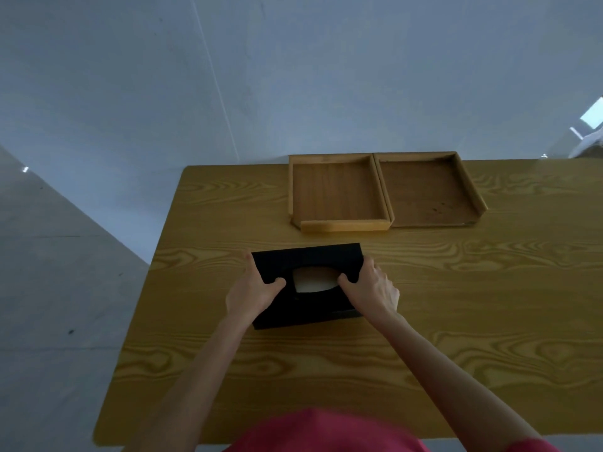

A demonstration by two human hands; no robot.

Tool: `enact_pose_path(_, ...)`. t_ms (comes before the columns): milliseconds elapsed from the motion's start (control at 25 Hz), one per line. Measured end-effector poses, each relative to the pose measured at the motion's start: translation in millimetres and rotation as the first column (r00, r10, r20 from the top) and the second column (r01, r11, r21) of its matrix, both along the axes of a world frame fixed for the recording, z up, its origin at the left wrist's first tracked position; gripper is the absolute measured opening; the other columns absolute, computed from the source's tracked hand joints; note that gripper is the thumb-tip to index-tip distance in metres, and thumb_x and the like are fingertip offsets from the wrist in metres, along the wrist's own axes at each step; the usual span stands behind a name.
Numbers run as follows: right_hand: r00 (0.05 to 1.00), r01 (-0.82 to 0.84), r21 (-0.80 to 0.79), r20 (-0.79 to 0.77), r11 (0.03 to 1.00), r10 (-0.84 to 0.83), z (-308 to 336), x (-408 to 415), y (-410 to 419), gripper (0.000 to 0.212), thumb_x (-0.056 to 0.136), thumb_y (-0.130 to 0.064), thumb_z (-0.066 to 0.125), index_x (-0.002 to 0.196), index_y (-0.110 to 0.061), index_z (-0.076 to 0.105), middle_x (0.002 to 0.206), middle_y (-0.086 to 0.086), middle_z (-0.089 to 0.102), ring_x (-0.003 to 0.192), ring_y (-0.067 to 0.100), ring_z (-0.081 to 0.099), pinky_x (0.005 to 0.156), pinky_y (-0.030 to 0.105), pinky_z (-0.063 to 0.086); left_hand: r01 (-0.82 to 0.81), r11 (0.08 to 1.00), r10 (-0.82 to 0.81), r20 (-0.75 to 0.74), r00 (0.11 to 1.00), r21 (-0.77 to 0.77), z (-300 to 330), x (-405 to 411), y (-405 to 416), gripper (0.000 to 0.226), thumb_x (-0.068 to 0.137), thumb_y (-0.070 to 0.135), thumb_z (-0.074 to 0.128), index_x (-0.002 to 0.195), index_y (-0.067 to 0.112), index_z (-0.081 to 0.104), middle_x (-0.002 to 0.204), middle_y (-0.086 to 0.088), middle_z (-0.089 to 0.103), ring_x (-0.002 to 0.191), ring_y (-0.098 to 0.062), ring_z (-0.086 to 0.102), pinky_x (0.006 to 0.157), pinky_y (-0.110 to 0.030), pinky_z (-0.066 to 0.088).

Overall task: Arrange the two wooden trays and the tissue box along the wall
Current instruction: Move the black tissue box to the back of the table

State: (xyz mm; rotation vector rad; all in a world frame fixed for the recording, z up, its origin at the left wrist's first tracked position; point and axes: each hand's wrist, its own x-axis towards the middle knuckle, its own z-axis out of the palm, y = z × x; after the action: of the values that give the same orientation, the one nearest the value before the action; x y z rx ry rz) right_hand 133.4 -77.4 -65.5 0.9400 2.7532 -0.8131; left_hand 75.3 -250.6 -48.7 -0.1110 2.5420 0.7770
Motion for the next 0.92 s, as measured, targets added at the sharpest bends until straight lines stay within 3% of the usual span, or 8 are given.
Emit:
enact_pose_path(40,1.000,0.000,0.000,0.002,1.000,0.000,-1.1,-1.0,-4.0,0.050,0.086,-0.039,0.053,0.125,-0.009,0.040,0.117,0.011,0.058,0.103,0.029,0.058,0.072,0.033,0.039,0.002,1.000,-0.002,0.000,1.000,0.000,-1.9,-3.0,-4.2,0.090,0.086,0.039,0.055,0.146,0.013,-0.007,0.130,-0.012,0.052,0.097,-0.027,0.058,0.078,-0.035,0.048)
enact_pose_path(120,1.000,-0.002,0.002,0.005,1.000,0.002,-2.2,-2.4,-8.9,0.051,0.087,-0.040,0.053,0.126,-0.009,0.039,0.118,0.011,0.058,0.104,0.028,0.057,0.073,0.033,0.041,0.008,1.000,-0.008,0.016,1.000,0.021,-5.0,-6.5,-9.9,0.090,0.086,0.036,0.056,0.146,0.013,-0.007,0.146,-0.014,0.037,0.120,-0.032,0.050,0.090,-0.039,0.046)
enact_pose_path(280,1.000,-0.019,-0.033,0.003,0.999,0.020,-4.9,-1.5,-10.0,0.055,0.087,-0.040,0.053,0.131,-0.011,0.037,0.121,0.010,0.056,0.107,0.028,0.056,0.077,0.035,0.045,-0.007,0.987,-0.002,0.054,0.999,0.160,-18.0,-9.2,-21.2,0.088,0.086,0.031,0.059,0.146,0.009,-0.003,0.152,-0.013,0.026,0.134,-0.030,0.036,0.103,-0.038,0.038)
enact_pose_path(440,0.997,-0.018,-0.243,-0.071,0.970,0.001,-8.8,4.9,-0.9,0.057,0.089,-0.035,0.055,0.137,-0.013,0.034,0.128,0.010,0.053,0.114,0.025,0.053,0.083,0.034,0.049,-0.133,0.930,0.096,0.124,0.988,0.342,-25.1,-9.7,-35.5,0.076,0.084,0.032,0.060,0.144,0.013,0.018,0.148,-0.009,0.035,0.134,-0.026,0.037,0.109,-0.041,0.037)
enact_pose_path(560,0.988,0.125,-0.511,-0.015,0.850,-0.155,-9.1,12.8,6.7,0.054,0.091,-0.034,0.052,0.138,-0.014,0.034,0.131,0.011,0.053,0.115,0.025,0.053,0.078,0.027,0.048,-0.261,0.860,0.155,0.263,0.952,0.439,-27.5,-1.8,-47.7,0.067,0.086,0.031,0.058,0.143,0.016,0.025,0.145,-0.009,0.040,0.130,-0.026,0.042,0.106,-0.041,0.039)
enact_pose_path(720,0.967,0.238,-0.591,0.066,0.771,-0.248,-17.0,18.8,7.4,0.049,0.091,-0.037,0.051,0.135,-0.017,0.040,0.126,0.010,0.058,0.109,0.024,0.056,0.095,0.041,0.047,-0.440,0.748,0.217,0.444,0.869,0.496,-28.3,8.1,-57.5,0.058,0.088,0.026,0.056,0.140,0.016,0.031,0.141,-0.010,0.043,0.127,-0.026,0.044,0.093,-0.037,0.044)
enact_pose_path(800,0.965,0.241,-0.591,0.063,0.770,-0.254,-16.5,18.9,4.4,0.045,0.092,-0.034,0.049,0.133,-0.017,0.044,0.122,0.009,0.060,0.106,0.022,0.057,0.089,0.038,0.049,-0.465,0.732,0.227,0.465,0.856,0.498,-29.0,8.9,-57.9,0.053,0.089,0.024,0.055,0.138,0.016,0.035,0.141,-0.009,0.044,0.127,-0.026,0.043,0.095,-0.040,0.043)
enact_pose_path(920,0.968,0.228,-0.569,0.043,0.790,-0.248,-11.1,17.2,-0.8,0.040,0.094,-0.030,0.047,0.131,-0.015,0.047,0.113,0.008,0.061,0.095,0.017,0.055,0.064,0.023,0.047,-0.455,0.731,0.223,0.453,0.863,0.508,-30.2,8.9,-58.7,0.049,0.090,0.025,0.053,0.136,0.016,0.039,0.138,-0.011,0.047,0.122,-0.024,0.047,0.094,-0.038,0.043)
